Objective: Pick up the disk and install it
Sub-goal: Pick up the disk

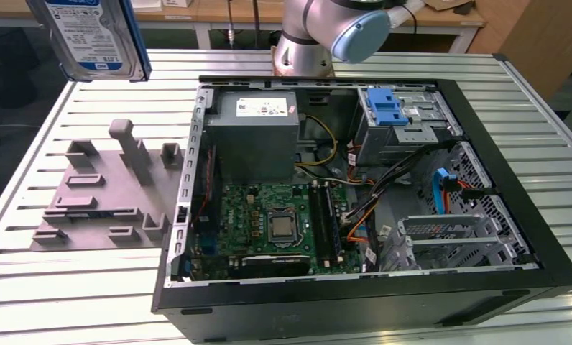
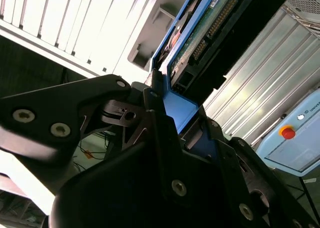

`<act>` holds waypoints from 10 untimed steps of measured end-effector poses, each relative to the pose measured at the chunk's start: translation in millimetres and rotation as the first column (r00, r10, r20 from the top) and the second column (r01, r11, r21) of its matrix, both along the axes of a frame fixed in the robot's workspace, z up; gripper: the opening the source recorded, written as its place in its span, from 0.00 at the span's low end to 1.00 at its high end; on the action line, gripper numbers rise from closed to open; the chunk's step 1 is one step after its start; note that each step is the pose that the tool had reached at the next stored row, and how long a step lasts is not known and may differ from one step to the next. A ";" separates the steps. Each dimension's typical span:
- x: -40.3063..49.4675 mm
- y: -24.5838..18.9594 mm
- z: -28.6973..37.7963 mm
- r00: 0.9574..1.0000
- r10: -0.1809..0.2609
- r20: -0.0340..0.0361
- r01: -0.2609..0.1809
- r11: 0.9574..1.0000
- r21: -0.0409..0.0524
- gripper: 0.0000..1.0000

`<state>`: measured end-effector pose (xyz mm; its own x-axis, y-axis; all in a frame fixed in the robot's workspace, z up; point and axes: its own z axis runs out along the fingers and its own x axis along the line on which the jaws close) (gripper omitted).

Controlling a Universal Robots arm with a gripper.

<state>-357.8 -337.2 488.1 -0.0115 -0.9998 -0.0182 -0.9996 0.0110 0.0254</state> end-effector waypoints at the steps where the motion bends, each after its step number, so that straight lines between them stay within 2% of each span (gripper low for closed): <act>1: 0.0 -0.1 0.0 1.000 0.000 0.000 0.000 1.000 0.000 0.36; 10: 1.0 -1.1 0.0 1.000 0.000 0.000 0.000 1.000 0.000 0.36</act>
